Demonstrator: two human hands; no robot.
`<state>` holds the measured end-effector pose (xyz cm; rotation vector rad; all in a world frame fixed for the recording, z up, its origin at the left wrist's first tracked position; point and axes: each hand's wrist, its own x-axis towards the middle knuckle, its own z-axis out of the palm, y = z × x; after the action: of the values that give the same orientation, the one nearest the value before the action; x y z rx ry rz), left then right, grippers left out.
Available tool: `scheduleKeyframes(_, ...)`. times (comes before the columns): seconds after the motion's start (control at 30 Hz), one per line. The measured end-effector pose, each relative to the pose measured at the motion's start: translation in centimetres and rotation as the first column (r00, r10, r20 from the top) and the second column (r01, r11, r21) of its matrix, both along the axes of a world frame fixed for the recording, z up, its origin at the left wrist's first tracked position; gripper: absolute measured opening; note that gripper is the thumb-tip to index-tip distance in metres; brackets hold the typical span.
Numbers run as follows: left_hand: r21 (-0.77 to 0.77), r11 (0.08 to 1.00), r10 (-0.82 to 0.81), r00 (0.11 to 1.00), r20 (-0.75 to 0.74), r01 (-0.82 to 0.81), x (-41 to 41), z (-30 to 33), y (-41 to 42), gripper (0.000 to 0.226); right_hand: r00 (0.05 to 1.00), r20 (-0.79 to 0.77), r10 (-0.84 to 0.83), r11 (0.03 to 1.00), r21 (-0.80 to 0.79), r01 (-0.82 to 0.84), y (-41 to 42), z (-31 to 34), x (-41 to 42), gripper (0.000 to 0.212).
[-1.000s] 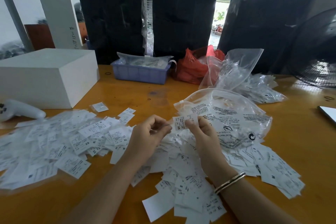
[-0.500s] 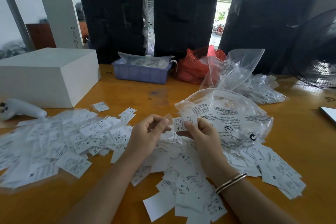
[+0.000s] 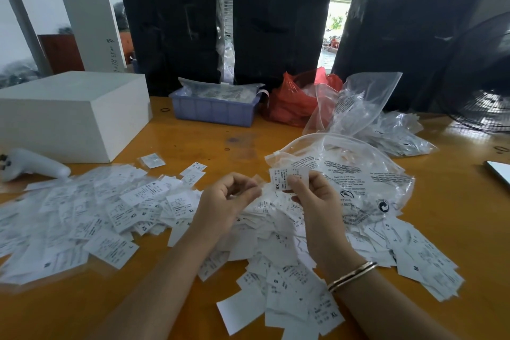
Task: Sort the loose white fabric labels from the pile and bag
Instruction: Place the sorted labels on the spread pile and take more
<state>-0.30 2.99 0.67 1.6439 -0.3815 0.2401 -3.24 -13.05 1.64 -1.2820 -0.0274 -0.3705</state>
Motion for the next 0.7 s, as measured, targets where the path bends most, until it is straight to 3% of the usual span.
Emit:
scheduleKeyframes(0.3,0.032,0.999,-0.006,1.000,0.027,0.005,-0.21,0.16,-0.06,0.022,0.999,0.049,-0.023,1.000,0.015,0.022,0.38,0.30,0.01,0.005)
scheduleKeyframes(0.47,0.015,1.000,0.022,1.000,0.019,-0.022,-0.01,0.02,0.03,0.009,0.999,0.036,-0.019,0.985,-0.168,0.025,0.29,0.03,-0.06,0.003)
scheduleKeyframes(0.53,0.002,1.000,0.022,1.000,0.019,-0.022,-0.04,0.13,0.05,0.015,0.999,0.036,-0.016,0.980,-0.198,0.023,0.20,0.04,-0.08,0.002)
scheduleKeyframes(0.7,-0.023,1.000,0.013,1.000,0.005,-0.013,-0.19,0.31,0.02,0.030,0.997,0.077,-0.028,0.997,-0.068,0.033,0.10,0.41,-0.16,0.005)
